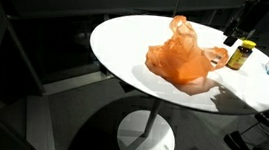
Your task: Empty the plastic
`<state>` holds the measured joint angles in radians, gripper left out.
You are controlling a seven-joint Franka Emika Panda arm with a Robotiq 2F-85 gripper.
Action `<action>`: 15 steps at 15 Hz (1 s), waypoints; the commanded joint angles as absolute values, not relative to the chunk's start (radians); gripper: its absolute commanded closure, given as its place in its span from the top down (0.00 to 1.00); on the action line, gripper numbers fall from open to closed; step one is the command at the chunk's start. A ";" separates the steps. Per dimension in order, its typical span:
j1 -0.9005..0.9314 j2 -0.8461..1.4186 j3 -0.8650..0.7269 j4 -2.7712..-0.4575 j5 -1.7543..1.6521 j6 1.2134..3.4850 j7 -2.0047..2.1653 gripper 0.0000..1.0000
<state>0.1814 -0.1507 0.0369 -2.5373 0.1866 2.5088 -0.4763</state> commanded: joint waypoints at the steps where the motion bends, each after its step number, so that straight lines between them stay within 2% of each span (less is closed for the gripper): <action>1: 0.173 -0.131 0.045 -2.529 0.186 2.508 -0.478 1.00; 4: 0.168 -0.098 0.050 -2.508 0.186 2.508 -0.479 1.00; 15: 0.164 0.065 0.089 -2.468 0.284 2.742 -0.674 1.00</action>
<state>0.1807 -0.0008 0.0643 -2.5039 0.2226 2.7044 -0.5826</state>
